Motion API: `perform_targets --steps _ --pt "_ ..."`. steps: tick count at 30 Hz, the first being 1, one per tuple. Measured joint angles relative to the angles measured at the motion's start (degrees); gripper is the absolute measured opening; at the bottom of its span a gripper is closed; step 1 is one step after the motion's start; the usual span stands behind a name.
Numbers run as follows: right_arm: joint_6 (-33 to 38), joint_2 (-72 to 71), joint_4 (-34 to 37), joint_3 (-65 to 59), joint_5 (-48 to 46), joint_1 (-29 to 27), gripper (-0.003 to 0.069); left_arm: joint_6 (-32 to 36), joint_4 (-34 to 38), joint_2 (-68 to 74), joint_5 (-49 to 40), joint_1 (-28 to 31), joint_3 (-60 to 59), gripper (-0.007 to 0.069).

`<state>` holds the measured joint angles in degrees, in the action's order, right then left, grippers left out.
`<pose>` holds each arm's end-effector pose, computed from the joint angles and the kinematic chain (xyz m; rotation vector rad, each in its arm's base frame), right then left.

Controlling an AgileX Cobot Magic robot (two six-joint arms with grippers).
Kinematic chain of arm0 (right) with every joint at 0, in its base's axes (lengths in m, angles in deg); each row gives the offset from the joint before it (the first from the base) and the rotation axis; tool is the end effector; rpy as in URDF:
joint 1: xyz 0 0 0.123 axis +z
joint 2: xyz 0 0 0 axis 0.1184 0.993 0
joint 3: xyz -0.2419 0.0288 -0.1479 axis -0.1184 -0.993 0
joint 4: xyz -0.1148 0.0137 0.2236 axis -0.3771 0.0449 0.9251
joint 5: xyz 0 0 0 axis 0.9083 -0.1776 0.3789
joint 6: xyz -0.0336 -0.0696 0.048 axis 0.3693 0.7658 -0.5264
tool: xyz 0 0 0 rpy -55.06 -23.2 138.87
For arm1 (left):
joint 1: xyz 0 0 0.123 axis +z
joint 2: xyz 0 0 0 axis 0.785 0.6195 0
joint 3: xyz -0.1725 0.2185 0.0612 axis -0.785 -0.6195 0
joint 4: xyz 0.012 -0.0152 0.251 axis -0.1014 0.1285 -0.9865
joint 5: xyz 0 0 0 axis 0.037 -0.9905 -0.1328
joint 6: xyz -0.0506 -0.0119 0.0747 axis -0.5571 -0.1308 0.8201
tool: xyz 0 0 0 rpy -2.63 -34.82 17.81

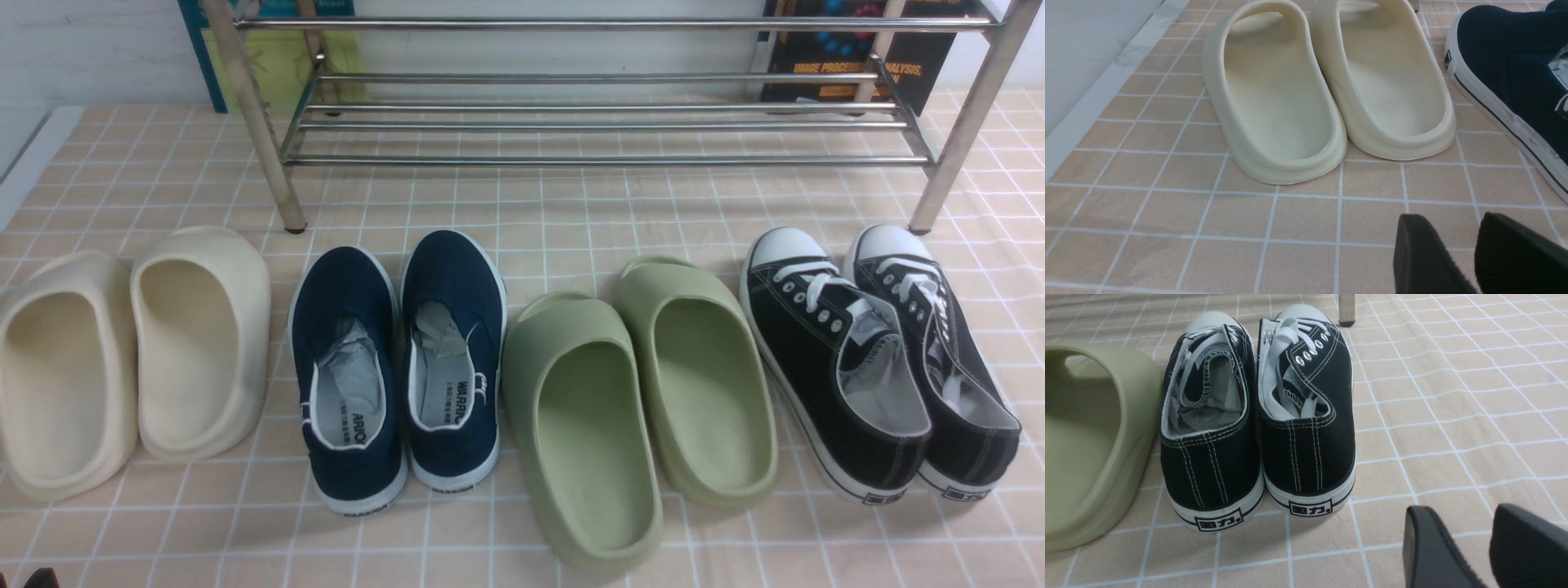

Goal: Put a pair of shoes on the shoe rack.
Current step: Use the left arm to grab the shoe closest to it

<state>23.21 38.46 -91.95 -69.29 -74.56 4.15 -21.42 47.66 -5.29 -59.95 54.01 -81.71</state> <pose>0.0525 -0.0058 0.1752 0.1847 1.8438 0.0215 0.0529 0.0057 0.1733 -0.0333 1.8498 0.0881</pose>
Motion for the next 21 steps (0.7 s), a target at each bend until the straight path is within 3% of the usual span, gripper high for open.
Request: perform_targets --steps 21 --pt "0.00 0.00 0.00 0.00 0.00 0.00 0.0239 0.00 -0.75 0.00 0.00 0.00 0.00 0.0239"
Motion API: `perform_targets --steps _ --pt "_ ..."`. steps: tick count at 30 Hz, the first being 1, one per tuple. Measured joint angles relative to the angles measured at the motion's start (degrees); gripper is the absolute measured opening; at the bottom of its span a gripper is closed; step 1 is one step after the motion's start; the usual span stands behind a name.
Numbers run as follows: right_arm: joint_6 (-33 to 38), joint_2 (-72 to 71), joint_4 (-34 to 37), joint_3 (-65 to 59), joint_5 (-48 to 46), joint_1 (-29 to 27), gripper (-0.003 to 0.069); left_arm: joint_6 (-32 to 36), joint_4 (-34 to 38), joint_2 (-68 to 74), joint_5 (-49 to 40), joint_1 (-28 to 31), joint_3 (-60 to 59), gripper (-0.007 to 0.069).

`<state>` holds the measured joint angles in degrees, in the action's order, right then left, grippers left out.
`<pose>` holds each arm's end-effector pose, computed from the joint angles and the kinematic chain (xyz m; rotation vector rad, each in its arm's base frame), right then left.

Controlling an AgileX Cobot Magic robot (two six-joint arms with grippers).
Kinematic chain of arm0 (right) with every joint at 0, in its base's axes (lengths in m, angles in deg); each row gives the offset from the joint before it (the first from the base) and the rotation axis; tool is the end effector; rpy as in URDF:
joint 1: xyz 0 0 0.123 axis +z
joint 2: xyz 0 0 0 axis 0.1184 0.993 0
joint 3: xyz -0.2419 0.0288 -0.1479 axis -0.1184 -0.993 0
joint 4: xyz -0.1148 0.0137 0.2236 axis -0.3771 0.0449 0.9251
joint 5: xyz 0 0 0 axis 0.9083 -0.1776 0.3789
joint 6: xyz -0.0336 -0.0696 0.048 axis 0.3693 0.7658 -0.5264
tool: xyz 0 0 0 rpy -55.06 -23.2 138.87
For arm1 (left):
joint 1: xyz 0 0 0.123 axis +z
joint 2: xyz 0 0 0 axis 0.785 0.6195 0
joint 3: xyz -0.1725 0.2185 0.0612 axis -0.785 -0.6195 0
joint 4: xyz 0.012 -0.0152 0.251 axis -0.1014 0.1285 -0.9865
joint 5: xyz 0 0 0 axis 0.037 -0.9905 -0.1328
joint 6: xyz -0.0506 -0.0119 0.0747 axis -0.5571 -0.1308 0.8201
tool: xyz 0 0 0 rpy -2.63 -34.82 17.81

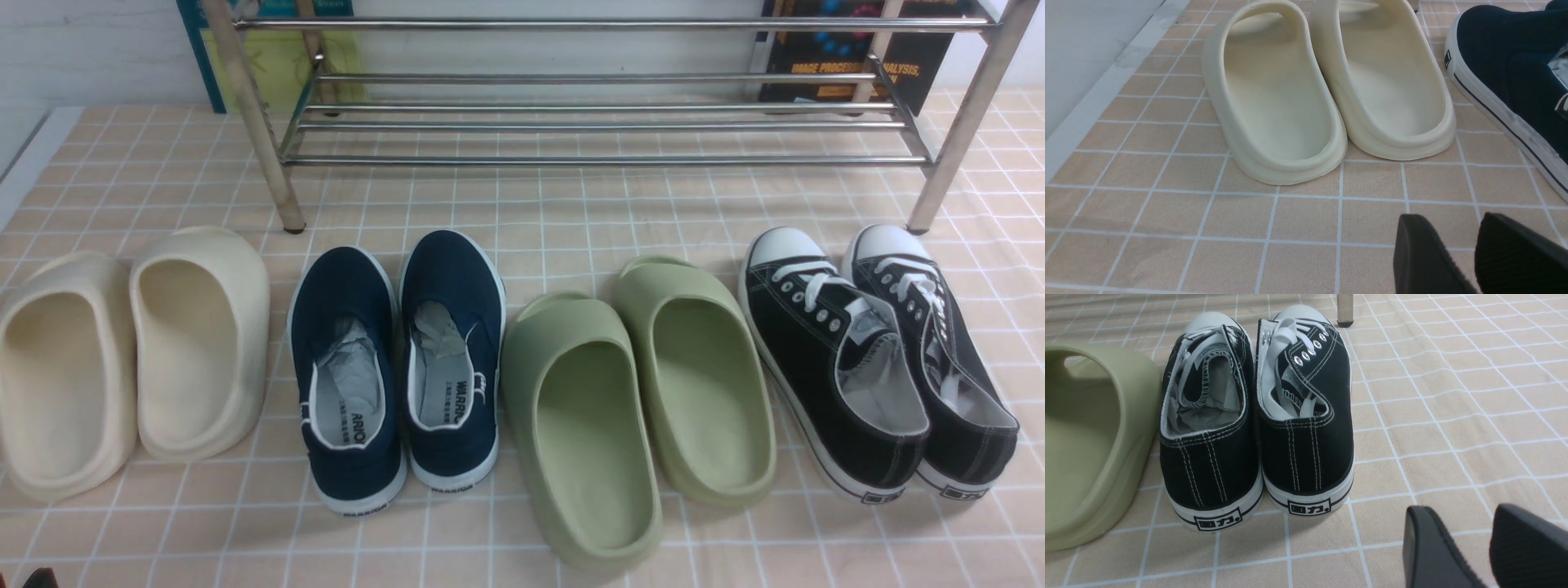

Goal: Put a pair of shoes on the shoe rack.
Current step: Use the left arm to grab the shoe closest to it

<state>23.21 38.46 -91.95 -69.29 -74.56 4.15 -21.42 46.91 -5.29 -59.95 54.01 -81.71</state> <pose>0.0525 -0.0058 0.1752 0.1847 1.8438 0.0215 0.0529 0.0061 0.1733 -0.0250 1.8497 0.1008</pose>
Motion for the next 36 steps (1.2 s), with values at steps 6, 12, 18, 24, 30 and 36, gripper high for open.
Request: perform_targets --steps 6,12,18,24,30,36 --pt "0.00 0.00 0.00 0.00 0.00 0.00 0.0239 -1.00 -1.75 0.00 0.86 0.00 0.00 0.0239" --pt "0.00 0.00 0.00 0.00 0.00 0.00 0.0239 -9.95 1.87 0.00 0.92 0.00 0.00 0.0239" --pt "0.00 0.00 0.00 0.00 0.00 0.00 0.0239 -28.24 12.81 0.00 0.97 0.00 0.00 0.0239" --pt "0.00 0.00 0.00 0.00 0.00 0.00 0.0239 -44.26 20.63 0.00 0.97 0.00 0.00 0.0239" --pt "0.00 0.00 0.00 0.00 0.00 0.00 0.0239 -45.70 19.73 0.00 2.08 0.00 0.00 0.0239" --pt "0.00 0.00 0.00 0.00 0.00 0.00 0.0239 -39.67 18.25 0.00 1.88 0.00 2.36 0.0239"
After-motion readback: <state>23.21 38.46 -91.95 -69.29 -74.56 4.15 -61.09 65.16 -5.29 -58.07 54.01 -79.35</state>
